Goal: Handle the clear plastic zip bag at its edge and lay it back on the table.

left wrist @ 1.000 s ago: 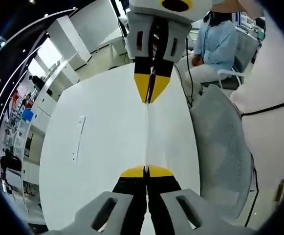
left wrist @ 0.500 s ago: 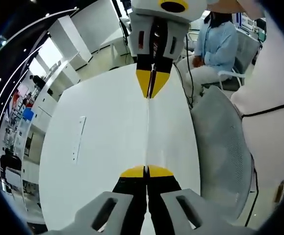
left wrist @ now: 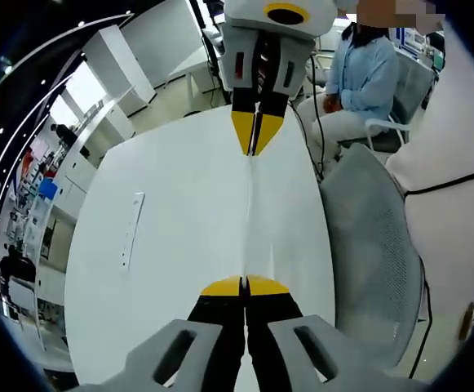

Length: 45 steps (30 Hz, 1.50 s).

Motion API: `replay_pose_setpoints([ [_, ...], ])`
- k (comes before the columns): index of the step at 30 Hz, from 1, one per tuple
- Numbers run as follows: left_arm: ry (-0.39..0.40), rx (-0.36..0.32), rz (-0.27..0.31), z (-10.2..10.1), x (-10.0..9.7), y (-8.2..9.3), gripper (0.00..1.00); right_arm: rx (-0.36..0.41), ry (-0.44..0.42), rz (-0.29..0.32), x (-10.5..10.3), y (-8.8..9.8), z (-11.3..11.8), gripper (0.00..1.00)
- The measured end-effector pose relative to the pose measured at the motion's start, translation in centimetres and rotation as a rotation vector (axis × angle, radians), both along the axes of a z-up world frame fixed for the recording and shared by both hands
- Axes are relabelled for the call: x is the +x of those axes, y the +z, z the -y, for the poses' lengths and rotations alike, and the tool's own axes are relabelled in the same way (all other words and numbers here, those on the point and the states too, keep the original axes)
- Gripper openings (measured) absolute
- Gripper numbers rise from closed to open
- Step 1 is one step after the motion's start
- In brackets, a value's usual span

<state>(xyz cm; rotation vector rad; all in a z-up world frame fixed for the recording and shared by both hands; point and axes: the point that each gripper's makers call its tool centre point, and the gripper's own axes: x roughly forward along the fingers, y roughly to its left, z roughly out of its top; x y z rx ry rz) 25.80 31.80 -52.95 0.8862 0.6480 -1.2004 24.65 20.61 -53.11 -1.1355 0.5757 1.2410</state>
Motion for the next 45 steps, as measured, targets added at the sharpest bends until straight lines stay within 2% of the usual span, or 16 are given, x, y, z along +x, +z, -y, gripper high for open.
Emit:
replay_pose_setpoints([
  [9, 0.004, -0.003, 0.008, 0.0, 0.0, 0.2, 0.0, 0.003, -0.007, -0.002, 0.0, 0.0, 0.2, 0.0],
  [15, -0.006, -0.009, 0.061, 0.3, 0.1, 0.6, 0.0, 0.007, -0.021, -0.007, -0.3, 0.0, 0.2, 0.0],
  [21, -0.007, -0.014, 0.065, 0.0, 0.0, 0.4, 0.0, 0.018, -0.028, -0.023, -0.6, -0.3, 0.1, 0.0],
  [30, 0.001, -0.023, 0.078, -0.1, -0.4, 0.7, 0.0, 0.043, -0.055, -0.047, -0.5, -0.1, -0.1, 0.07],
  [45, 0.015, -0.028, 0.072, -0.7, 0.1, 0.5, 0.0, 0.057, -0.067, -0.046, -0.1, 0.3, -0.1, 0.13],
])
